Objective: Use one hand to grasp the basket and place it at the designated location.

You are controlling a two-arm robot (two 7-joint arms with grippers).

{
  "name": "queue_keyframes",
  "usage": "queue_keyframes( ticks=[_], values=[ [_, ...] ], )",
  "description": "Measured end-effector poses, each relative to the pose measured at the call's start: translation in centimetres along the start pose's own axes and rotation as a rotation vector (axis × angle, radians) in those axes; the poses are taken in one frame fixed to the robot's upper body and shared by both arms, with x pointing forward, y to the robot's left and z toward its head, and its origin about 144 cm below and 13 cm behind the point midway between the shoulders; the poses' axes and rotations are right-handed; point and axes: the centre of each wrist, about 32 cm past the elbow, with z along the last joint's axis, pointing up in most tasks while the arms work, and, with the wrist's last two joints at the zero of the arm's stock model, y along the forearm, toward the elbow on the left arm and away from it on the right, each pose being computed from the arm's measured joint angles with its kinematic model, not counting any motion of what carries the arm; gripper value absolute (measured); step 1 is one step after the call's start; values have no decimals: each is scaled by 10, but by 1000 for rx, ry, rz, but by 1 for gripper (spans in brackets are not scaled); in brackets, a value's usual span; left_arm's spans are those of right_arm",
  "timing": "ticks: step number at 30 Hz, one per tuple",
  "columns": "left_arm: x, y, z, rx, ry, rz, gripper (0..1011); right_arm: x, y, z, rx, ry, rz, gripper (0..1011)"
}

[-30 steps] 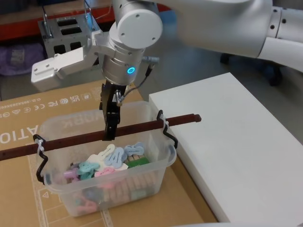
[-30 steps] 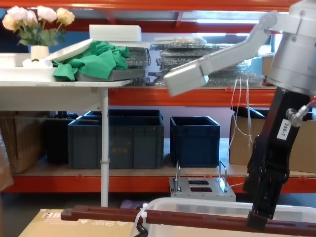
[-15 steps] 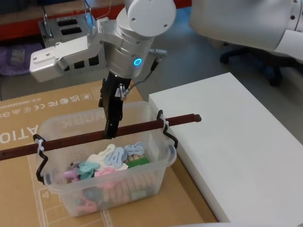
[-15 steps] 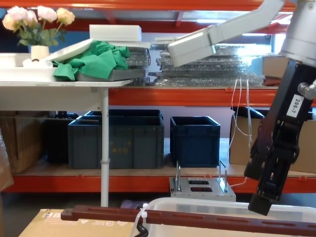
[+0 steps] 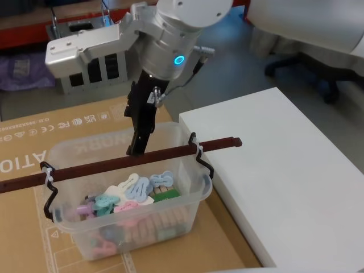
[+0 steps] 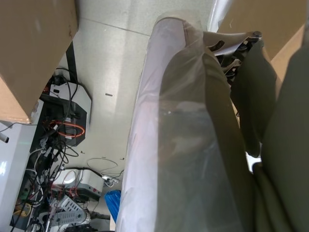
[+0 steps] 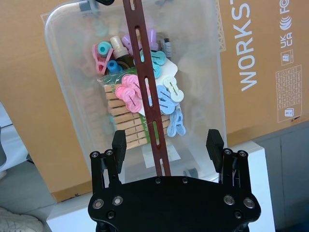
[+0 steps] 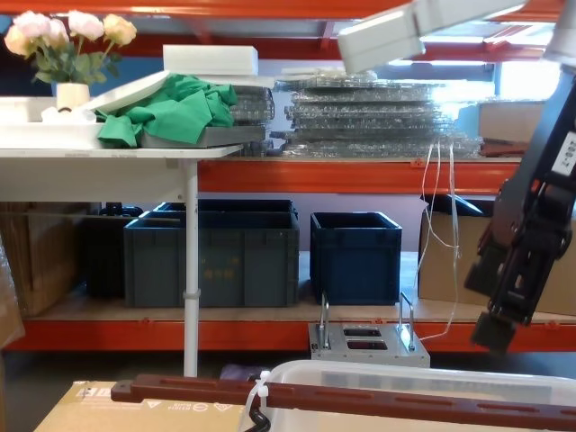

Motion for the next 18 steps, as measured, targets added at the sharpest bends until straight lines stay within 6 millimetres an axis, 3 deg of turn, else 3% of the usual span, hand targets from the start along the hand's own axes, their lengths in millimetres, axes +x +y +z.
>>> queue_keyframes(
  ticks=[9,18],
  values=[
    [0,0,0,0,0,0,0,-9,-21,3,-1,4,-52,1001],
    [0,0,0,0,0,0,0,-10,-26,4,-2,3,-63,1001]
  ],
)
